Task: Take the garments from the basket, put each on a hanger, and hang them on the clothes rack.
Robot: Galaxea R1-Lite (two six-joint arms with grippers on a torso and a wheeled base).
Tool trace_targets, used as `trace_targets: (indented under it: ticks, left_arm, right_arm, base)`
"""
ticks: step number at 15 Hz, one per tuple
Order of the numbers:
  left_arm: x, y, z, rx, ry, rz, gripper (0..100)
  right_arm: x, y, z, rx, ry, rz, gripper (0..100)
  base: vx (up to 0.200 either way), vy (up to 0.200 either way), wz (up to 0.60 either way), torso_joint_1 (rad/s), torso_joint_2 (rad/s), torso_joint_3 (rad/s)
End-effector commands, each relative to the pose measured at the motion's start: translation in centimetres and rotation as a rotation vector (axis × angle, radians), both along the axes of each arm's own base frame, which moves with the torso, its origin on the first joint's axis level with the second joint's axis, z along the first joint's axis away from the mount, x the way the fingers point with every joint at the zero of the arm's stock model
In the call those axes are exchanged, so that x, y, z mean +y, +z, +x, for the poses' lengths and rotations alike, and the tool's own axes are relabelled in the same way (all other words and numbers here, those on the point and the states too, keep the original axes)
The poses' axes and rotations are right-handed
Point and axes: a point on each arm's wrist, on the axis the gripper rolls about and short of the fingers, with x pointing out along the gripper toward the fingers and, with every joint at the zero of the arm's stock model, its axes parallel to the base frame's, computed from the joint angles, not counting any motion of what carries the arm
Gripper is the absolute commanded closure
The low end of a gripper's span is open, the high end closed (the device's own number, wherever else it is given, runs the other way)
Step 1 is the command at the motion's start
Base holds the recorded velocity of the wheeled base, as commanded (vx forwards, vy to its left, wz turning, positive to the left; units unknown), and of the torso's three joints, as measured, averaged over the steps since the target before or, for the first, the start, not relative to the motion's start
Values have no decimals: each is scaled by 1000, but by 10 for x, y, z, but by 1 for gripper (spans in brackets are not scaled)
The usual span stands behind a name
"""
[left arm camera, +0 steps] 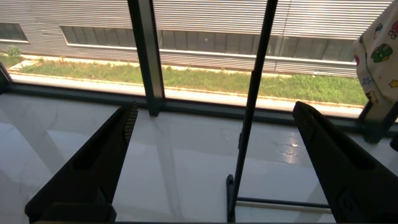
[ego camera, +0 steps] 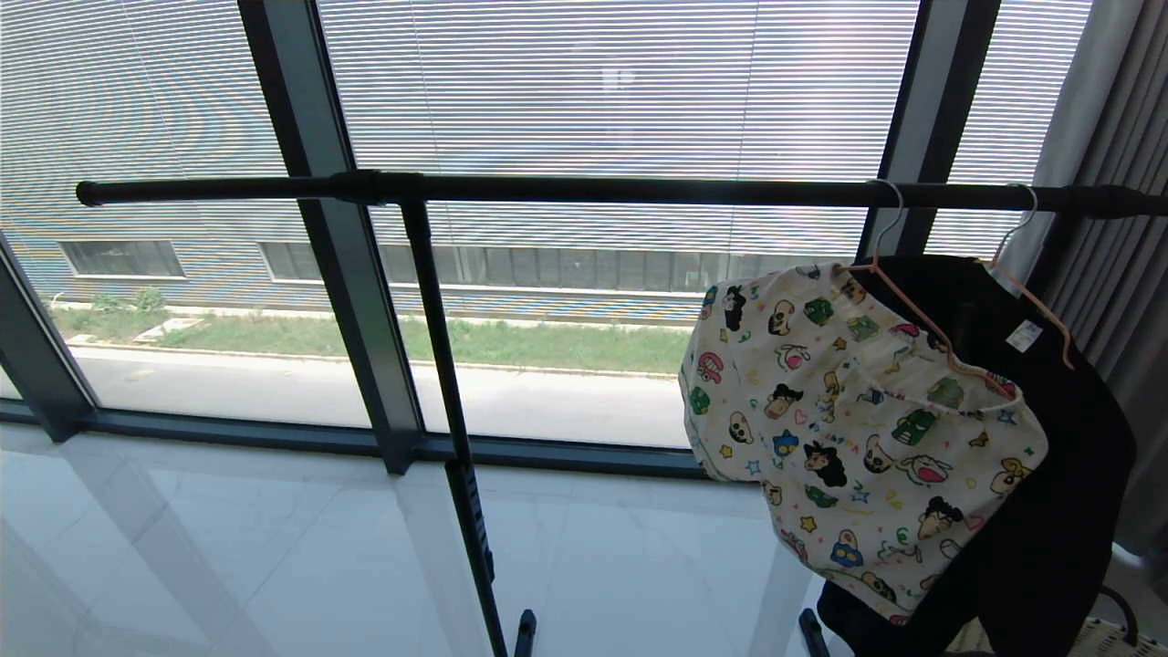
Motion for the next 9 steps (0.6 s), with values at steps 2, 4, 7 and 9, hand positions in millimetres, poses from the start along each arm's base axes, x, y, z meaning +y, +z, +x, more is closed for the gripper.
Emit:
trace_targets:
  ticks: [2, 4, 7, 9]
  left_arm:
    - [0, 0, 0, 0, 1, 0, 0]
    - [0, 0, 0, 0, 1, 0, 0]
    - [0, 0, 0, 0, 1, 0, 0]
    - [0, 0, 0, 0, 1, 0, 0]
  right_arm:
    - [0, 0, 0, 1, 0, 2, 0]
    - [0, 0, 0, 2, 17, 0, 0]
    - [3, 0, 0, 2, 118, 9, 0]
    - [3, 0, 1, 1, 143, 17, 0]
  base:
    - [0, 0, 0, 0, 0, 0]
    - [0, 0, 0, 0, 0, 0]
    - [0, 0, 0, 0, 0, 0]
    - [0, 0, 0, 0, 0, 0]
